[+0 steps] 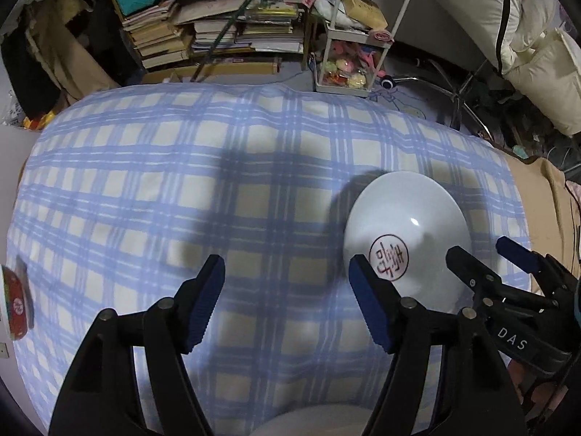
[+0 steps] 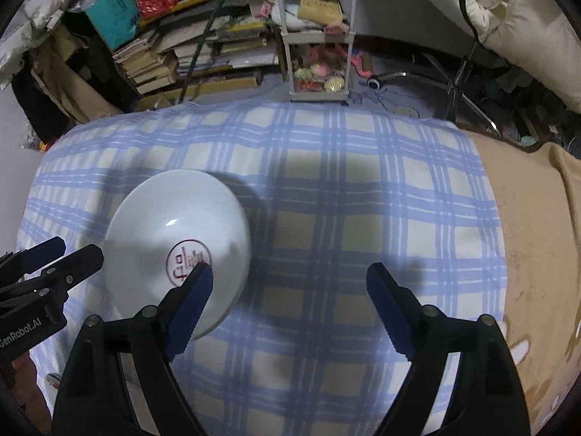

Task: Organize plates and bowls

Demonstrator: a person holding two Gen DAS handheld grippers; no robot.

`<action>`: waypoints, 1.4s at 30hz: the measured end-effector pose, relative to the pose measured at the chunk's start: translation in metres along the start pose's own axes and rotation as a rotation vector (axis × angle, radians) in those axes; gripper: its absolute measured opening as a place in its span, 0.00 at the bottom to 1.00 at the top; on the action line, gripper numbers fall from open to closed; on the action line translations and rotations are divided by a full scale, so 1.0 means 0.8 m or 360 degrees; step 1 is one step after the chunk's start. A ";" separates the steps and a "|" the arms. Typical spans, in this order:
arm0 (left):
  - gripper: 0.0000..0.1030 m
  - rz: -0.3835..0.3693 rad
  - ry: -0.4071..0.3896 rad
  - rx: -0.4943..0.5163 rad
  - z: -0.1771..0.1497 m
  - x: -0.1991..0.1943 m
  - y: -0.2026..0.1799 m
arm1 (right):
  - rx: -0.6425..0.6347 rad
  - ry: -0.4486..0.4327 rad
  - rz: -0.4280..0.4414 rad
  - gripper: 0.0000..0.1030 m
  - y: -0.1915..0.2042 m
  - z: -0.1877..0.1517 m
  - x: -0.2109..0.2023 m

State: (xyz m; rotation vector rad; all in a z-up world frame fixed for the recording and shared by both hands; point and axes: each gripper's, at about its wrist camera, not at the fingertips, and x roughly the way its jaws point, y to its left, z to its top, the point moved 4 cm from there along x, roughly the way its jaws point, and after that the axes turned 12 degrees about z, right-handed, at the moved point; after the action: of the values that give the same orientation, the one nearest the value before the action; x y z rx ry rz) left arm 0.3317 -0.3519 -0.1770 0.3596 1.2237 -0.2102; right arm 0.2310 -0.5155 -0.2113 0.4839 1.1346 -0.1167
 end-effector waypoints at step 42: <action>0.07 -0.0047 -0.0135 -0.0044 -0.093 -0.172 0.043 | 0.0014 -0.0147 0.0419 0.12 0.118 -0.111 -0.119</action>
State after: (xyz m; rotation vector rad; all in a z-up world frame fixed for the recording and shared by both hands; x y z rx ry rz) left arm 0.2329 -0.2965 -0.0642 0.3055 1.1478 -0.2317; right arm 0.1467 -0.4082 -0.1263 0.6249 0.9714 0.0847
